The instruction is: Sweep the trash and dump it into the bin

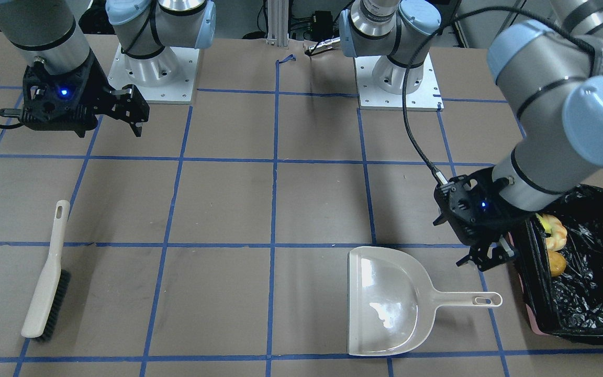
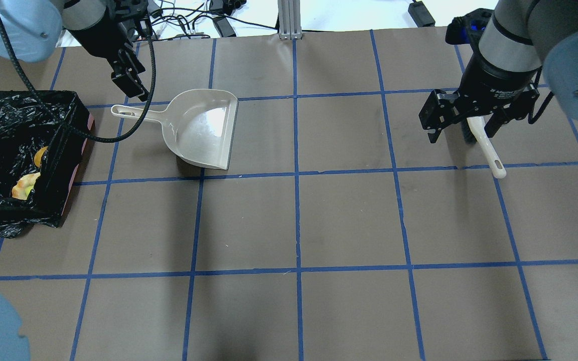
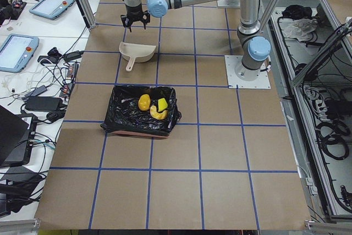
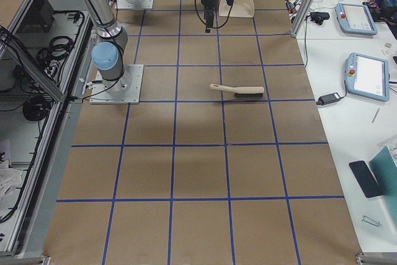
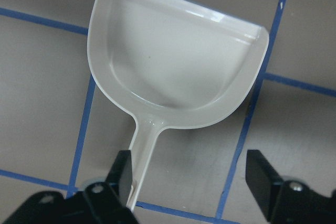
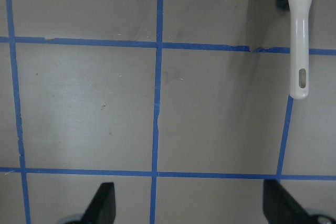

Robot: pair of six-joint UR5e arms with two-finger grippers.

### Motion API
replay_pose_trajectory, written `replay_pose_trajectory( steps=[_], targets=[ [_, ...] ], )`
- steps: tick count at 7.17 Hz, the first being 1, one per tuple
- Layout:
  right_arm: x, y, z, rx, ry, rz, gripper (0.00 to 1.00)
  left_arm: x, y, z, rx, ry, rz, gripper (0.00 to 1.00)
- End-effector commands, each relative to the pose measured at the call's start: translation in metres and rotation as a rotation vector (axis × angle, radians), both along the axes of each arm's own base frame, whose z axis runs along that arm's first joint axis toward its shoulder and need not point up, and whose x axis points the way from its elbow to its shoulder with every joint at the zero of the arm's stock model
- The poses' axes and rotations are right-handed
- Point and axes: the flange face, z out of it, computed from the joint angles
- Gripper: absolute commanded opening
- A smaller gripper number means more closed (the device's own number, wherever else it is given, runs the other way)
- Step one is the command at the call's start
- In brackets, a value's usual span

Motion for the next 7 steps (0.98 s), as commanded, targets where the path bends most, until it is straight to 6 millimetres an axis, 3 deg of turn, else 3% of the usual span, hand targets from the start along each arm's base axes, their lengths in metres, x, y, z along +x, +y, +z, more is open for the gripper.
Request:
replay_pose_trajectory(
  steps=[1, 2, 3, 4, 5, 7],
  targets=[
    [0.000, 0.000, 0.003, -0.009, -0.003, -0.001, 1.00, -0.019, 0.054, 0.059, 0.016, 0.006, 0.294, 0.81],
    [0.000, 0.001, 0.004, -0.012, -0.003, -0.001, 1.00, -0.028, 0.077, 0.078, 0.032, 0.014, 0.478, 0.85],
    [0.000, 0.000, 0.003, -0.009, -0.002, 0.000, 1.00, -0.034, 0.096, 0.082, 0.047, 0.021, 0.655, 0.85],
    [0.000, 0.001, 0.003, -0.009, -0.003, -0.001, 1.00, -0.036, 0.113, 0.072, 0.083, 0.023, 0.856, 0.88],
    [0.000, 0.001, 0.003, -0.007, -0.003, -0.001, 1.00, -0.037, 0.123, 0.070, 0.091, 0.032, 1.039, 1.00],
    [0.000, 0.001, 0.003, -0.009, -0.003, -0.001, 1.00, -0.036, 0.128, 0.075, 0.086, 0.039, 1.153, 1.00]
  ],
)
